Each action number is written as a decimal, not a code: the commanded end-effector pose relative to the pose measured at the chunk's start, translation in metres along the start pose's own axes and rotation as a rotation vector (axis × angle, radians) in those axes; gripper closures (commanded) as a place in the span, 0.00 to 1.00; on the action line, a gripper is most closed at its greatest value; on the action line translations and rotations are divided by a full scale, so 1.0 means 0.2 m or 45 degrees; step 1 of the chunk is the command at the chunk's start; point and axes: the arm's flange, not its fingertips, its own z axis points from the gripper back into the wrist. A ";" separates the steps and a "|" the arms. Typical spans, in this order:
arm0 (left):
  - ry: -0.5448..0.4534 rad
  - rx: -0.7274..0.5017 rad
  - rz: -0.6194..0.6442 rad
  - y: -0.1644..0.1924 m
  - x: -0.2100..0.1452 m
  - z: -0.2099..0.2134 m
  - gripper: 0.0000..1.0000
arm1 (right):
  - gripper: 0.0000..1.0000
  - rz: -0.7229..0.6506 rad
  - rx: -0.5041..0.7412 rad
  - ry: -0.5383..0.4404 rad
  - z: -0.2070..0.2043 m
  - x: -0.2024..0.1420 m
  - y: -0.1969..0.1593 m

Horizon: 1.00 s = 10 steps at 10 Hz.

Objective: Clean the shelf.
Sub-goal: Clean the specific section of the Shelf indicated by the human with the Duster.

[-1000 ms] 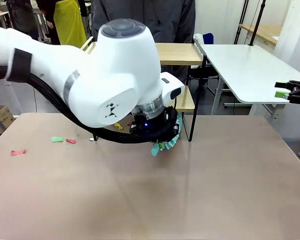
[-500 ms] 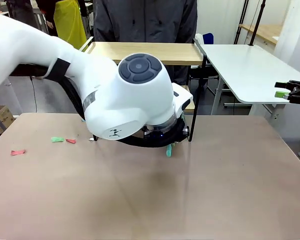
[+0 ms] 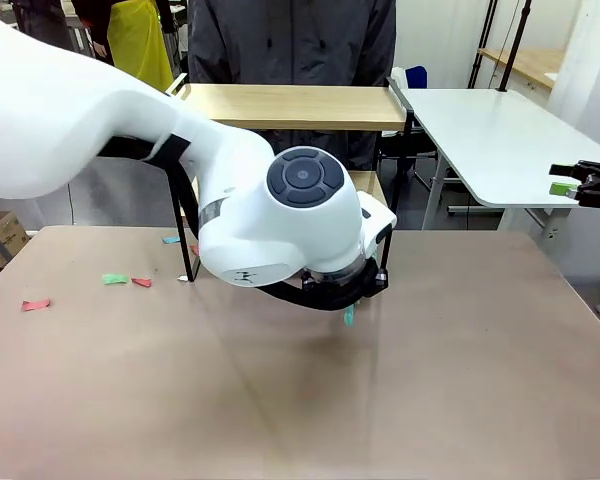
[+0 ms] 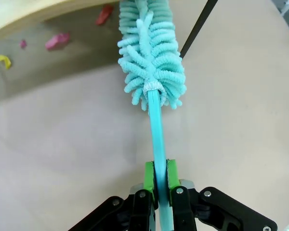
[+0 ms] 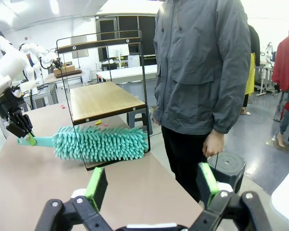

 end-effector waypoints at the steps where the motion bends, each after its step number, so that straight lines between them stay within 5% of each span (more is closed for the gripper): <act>1: -0.028 0.030 0.049 -0.04 -0.01 -0.06 0.87 | 0.00 -0.015 -0.004 0.009 -0.01 0.02 0.01; 4: 0.018 0.027 0.007 0.00 -0.01 -0.05 0.87 | 0.00 -0.015 -0.004 0.009 -0.01 0.02 0.01; 10: 0.099 0.351 0.178 0.49 -0.10 -0.02 0.87 | 0.00 -0.015 -0.004 0.009 -0.01 0.02 0.01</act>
